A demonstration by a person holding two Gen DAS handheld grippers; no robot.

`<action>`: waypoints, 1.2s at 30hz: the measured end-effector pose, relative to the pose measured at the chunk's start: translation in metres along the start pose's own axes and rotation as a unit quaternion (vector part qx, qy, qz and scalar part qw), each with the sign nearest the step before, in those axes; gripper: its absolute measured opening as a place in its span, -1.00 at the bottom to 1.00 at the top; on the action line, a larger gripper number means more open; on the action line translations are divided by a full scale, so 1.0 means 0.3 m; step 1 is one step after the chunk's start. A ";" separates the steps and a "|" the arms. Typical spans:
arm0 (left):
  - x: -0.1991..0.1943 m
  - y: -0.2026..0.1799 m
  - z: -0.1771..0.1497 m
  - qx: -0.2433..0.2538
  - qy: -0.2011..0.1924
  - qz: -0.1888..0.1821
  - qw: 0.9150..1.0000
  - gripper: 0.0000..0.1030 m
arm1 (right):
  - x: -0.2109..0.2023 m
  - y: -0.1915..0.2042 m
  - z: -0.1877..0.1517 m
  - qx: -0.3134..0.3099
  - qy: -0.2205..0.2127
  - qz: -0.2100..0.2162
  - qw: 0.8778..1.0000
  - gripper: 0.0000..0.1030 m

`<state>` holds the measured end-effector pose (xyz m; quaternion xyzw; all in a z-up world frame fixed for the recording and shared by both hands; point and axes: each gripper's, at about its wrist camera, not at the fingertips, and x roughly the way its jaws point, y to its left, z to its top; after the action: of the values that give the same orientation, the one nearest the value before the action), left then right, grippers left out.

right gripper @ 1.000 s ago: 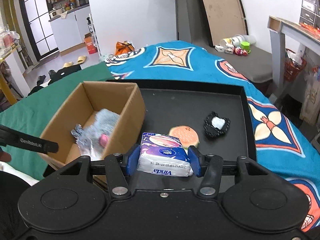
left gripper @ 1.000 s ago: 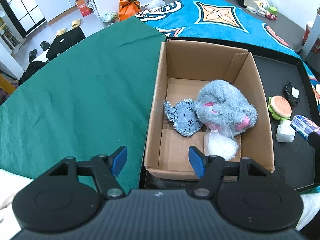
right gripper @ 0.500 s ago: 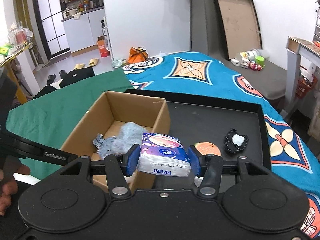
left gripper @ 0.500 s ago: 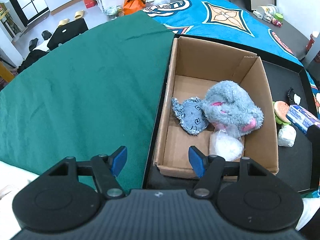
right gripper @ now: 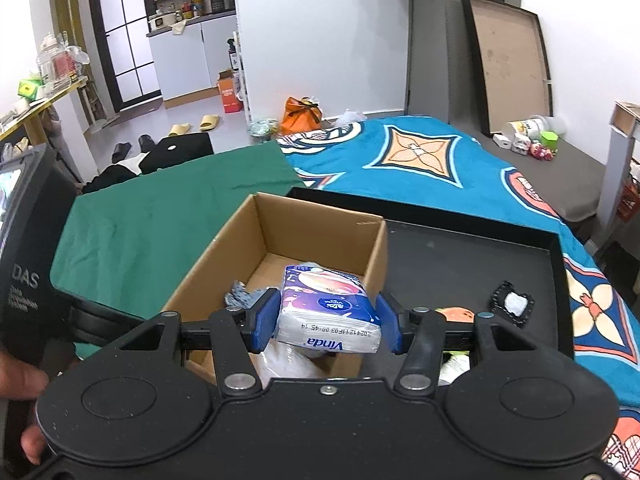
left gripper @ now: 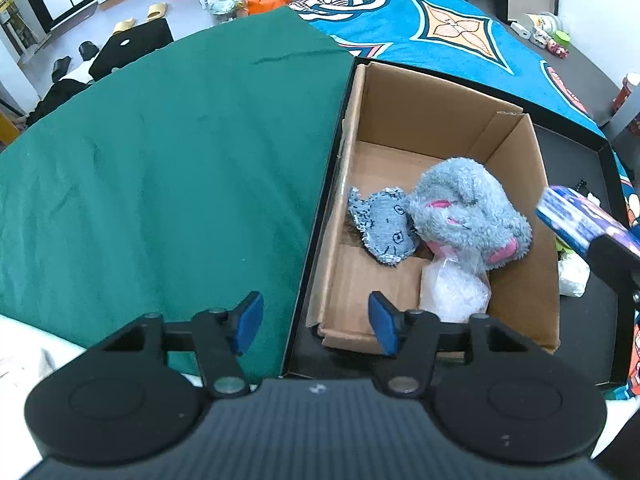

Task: Organize soft objects
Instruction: 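Carry the tissue pack with the right gripper into the box and release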

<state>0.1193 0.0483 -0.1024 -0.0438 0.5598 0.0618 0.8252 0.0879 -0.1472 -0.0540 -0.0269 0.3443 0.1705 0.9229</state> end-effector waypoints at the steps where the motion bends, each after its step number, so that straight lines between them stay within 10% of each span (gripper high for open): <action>1: 0.001 0.002 -0.001 -0.001 0.000 -0.002 1.000 -0.18 | 0.003 0.008 0.004 0.000 0.000 0.003 1.000 0.00; 7: 0.018 0.020 -0.001 -0.012 0.010 -0.016 1.000 -0.83 | 0.019 0.044 0.034 -0.009 -0.006 0.014 1.000 0.00; 36: 0.028 0.043 0.008 -0.033 0.007 -0.030 0.999 -0.75 | 0.039 0.025 0.016 0.021 0.010 0.050 0.998 0.31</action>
<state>0.1227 0.0617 -0.1093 -0.0884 0.5614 0.0547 0.8210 0.0967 -0.1358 -0.0574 0.0081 0.3582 0.2085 0.9101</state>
